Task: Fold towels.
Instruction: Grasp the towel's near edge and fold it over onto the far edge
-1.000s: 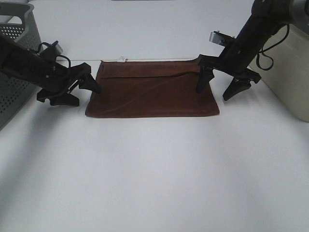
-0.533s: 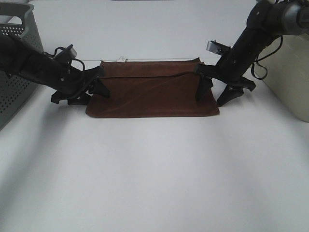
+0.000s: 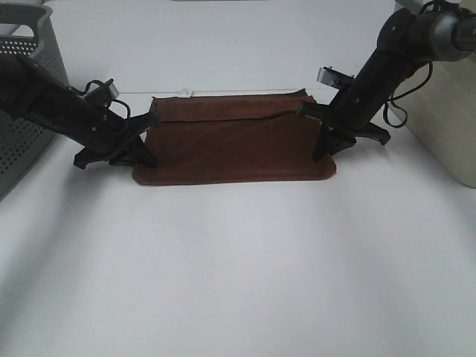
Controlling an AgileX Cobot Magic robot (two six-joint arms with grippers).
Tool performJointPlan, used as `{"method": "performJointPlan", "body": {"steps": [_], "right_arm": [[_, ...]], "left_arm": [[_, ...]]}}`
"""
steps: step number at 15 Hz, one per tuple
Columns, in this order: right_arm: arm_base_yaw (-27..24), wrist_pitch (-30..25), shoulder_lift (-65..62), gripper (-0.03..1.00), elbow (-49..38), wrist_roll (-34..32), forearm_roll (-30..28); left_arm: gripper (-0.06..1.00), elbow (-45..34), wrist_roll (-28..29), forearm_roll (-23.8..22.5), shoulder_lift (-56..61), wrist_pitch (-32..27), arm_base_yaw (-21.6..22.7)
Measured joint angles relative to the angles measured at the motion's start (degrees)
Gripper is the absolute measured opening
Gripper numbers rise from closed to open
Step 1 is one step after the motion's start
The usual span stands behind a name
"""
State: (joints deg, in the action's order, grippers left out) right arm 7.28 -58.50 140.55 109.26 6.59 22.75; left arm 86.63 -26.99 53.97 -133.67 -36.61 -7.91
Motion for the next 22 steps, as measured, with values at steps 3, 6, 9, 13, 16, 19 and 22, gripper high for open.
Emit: {"method": "performJointPlan", "body": {"steps": [3,6,9,13,16,19,22], "right_arm": [[0.0,-2.9,-2.8,0.00,-2.1,-2.6,-2.6],[0.0,-2.2,-8.4,0.00,-11.8,-2.9,-1.9],[0.0,-0.2,-13.4,0.00,-20.5,-2.9,-1.5],[0.1,6.0,-24.8,0.00,-39.2,-2.3,0.3],[0.1,8.1,-28.3,0.00,-47.4,0.8,3.2],[0.1,8.5,-28.8,0.00,-47.9,2.7,4.1],[0.1,8.5,-28.8,0.00,-43.1,3.4,3.5]], "left_arm": [[0.01,-0.7,2.4,-4.1,3.6,-3.8,0.0],[0.01,-9.2,3.2,-4.6,8.9,-5.4,-0.5],[0.01,-17.0,3.2,-5.0,13.2,-4.5,-0.6],[0.01,-31.0,2.2,-4.9,21.4,-0.9,-1.1],[0.01,-36.2,1.8,-4.6,23.2,-1.1,-1.3],[0.01,-36.6,1.7,-2.9,23.4,-1.3,-1.3],[0.01,-34.0,4.5,-2.5,23.7,-2.3,-1.3]]}}
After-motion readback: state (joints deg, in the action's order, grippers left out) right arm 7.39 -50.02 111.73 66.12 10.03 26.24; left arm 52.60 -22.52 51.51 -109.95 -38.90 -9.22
